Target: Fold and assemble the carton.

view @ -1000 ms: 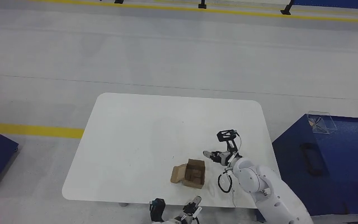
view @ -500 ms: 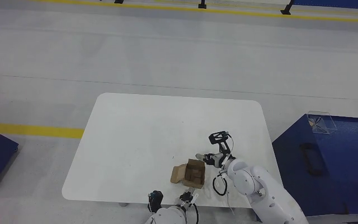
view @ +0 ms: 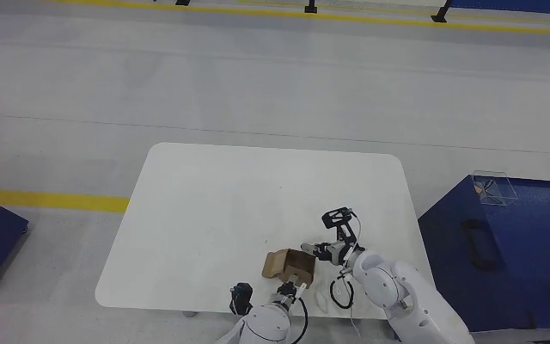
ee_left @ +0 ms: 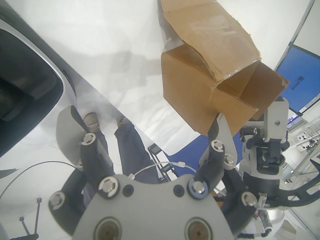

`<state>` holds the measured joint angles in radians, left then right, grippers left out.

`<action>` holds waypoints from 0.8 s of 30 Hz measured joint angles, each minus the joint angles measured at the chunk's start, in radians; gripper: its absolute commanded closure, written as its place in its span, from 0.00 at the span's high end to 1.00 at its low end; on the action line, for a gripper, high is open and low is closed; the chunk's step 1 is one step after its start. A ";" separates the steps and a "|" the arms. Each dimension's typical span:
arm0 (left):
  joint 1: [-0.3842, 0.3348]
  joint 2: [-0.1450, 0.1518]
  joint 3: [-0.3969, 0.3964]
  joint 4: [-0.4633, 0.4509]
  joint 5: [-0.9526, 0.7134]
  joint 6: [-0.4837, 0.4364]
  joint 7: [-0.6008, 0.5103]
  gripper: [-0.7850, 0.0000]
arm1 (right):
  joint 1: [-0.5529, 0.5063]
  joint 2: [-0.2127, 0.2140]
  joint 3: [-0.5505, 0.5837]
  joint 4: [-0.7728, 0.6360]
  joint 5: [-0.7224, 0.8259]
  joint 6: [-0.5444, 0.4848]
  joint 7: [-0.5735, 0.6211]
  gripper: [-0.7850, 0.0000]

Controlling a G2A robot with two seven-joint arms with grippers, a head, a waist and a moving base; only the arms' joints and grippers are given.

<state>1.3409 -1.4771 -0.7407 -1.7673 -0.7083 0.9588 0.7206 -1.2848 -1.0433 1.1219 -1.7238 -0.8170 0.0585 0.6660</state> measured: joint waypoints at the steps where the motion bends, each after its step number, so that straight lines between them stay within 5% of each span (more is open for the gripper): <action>1: -0.005 -0.004 0.000 0.007 -0.003 0.000 0.001 1.00 | -0.004 0.000 0.000 -0.002 -0.003 -0.005 0.003 1.00; 24: -0.097 -0.094 0.016 0.155 -0.053 0.007 0.080 1.00 | -0.008 -0.014 0.001 0.014 -0.056 0.021 -0.009 1.00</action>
<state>1.2436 -1.5714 -0.7243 -1.6125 -0.7609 0.9658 0.8003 -1.2932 -1.0578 1.1232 -1.7098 -0.8730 0.0794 0.6573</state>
